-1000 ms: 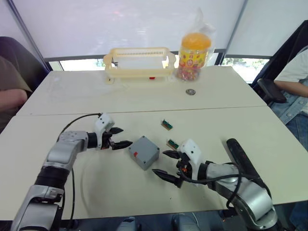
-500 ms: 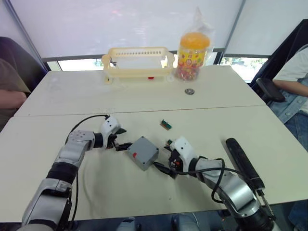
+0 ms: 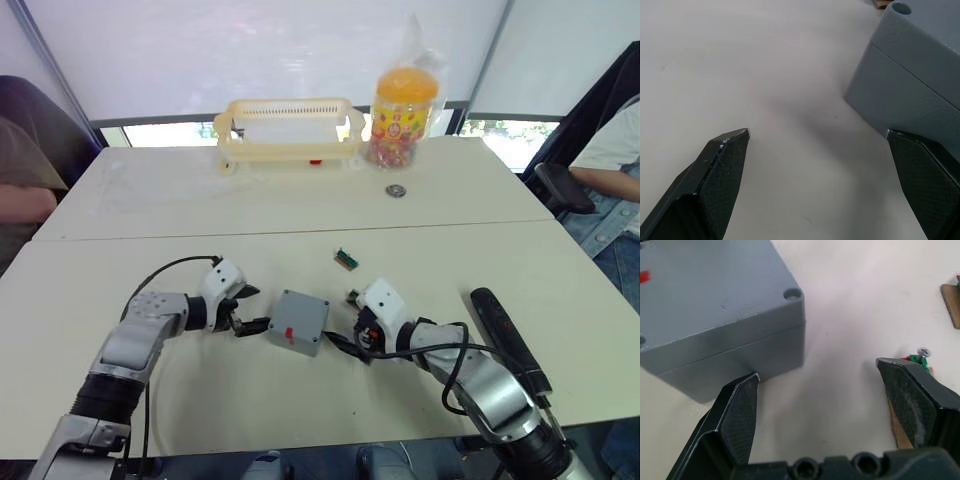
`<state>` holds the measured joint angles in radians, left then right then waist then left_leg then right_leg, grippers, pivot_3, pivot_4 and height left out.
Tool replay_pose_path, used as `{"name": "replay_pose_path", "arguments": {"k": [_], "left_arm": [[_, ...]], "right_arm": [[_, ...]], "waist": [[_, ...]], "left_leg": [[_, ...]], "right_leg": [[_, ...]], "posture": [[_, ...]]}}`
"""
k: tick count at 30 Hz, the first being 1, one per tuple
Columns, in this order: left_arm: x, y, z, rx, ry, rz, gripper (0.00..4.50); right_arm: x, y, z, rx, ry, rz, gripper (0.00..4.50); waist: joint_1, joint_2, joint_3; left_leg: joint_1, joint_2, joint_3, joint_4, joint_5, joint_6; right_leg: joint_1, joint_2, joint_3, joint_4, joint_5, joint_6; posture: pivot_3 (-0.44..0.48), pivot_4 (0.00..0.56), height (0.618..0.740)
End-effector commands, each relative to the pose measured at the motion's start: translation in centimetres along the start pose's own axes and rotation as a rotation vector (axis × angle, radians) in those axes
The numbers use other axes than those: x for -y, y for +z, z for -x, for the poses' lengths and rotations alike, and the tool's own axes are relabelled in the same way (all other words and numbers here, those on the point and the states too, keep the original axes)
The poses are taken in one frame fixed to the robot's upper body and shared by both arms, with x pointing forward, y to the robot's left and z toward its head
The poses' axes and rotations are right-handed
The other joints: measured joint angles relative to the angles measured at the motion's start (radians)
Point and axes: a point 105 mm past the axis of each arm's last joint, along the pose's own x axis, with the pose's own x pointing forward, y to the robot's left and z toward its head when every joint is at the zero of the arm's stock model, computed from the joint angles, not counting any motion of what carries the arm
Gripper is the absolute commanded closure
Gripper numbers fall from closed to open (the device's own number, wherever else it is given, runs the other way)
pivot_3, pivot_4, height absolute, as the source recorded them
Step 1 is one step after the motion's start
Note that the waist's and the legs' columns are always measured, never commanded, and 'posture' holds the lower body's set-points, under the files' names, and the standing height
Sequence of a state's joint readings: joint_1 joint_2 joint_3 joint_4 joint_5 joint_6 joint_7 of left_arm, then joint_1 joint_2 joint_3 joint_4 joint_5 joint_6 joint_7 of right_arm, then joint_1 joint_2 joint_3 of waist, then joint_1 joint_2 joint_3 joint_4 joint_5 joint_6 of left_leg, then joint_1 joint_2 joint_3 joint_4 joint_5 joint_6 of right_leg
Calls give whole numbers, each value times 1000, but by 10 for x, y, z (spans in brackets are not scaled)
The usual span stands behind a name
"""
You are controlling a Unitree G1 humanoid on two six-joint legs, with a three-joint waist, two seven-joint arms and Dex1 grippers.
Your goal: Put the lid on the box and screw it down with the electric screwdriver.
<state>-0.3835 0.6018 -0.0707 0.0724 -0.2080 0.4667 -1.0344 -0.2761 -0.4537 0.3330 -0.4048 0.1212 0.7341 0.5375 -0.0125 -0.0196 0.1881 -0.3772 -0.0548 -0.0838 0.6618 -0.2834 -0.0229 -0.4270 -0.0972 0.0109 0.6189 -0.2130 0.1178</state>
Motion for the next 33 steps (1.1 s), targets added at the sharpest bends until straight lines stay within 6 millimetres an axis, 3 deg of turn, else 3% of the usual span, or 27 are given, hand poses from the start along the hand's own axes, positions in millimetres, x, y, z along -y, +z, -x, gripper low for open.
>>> {"name": "replay_pose_path", "arguments": {"k": [1, 10, 16, 20, 24, 27, 30, 33], "left_arm": [[18, 9, -8, 39, -70, -10, 0], [24, 5, -9, 31, -72, 6, 0], [22, 3, 2, 19, -68, 16, 0], [12, 1, 7, 11, -29, 19, 0], [4, 0, 25, -29, -7, -1, 0], [-2, -1, 51, -75, 8, -30, 0], [-13, 19, 81, -46, 57, -30, 0], [-1, 53, 97, 32, -9, -16, 0]], "right_arm": [[0, 19, 0, 77, 14, 47, 407], [2, 19, 1, 78, 15, 58, 407], [6, 19, 6, 84, 2, 54, 407], [3, 22, 7, 92, 16, 59, 407], [7, 22, 18, 82, 19, 92, 407], [17, 26, 33, 63, 16, 134, 407], [33, 38, 54, 82, -12, 135, 407], [40, 45, 69, 121, -29, 85, 407]], "waist": [[0, 0, 0], [1, 0, 0], [0, 0, 0], [0, 0, 0], [-3, 0, 0], [-4, 1, 0], [0, 1, 1], [4, 1, 2]], "left_leg": [[0, 0, 0, 0, 0, 0], [0, 0, 0, 0, 0, 0], [0, 0, 0, 0, 0, 0], [0, 1, 0, 0, 0, 0], [0, 1, 0, 0, 0, 0], [0, 1, 0, -1, 0, 0], [0, 1, 0, -1, 0, 0], [-2, 2, -2, -1, 0, 1]], "right_leg": [[0, 0, 0, 0, 0, 0], [0, 0, 0, 0, 0, 0], [0, 0, 0, 0, 0, 0], [0, 0, 0, 0, 0, 0], [0, 0, 0, 0, 0, 0], [0, 0, 0, 0, 0, 0], [0, 0, 0, -1, 0, 0], [0, 0, -2, -3, 0, 0]], "posture": [[0, 150, 740], [0, 150, 740], [0, 150, 740], [0, 150, 740], [0, 150, 740], [0, 150, 740], [0, 150, 740], [0, 150, 740]]}}
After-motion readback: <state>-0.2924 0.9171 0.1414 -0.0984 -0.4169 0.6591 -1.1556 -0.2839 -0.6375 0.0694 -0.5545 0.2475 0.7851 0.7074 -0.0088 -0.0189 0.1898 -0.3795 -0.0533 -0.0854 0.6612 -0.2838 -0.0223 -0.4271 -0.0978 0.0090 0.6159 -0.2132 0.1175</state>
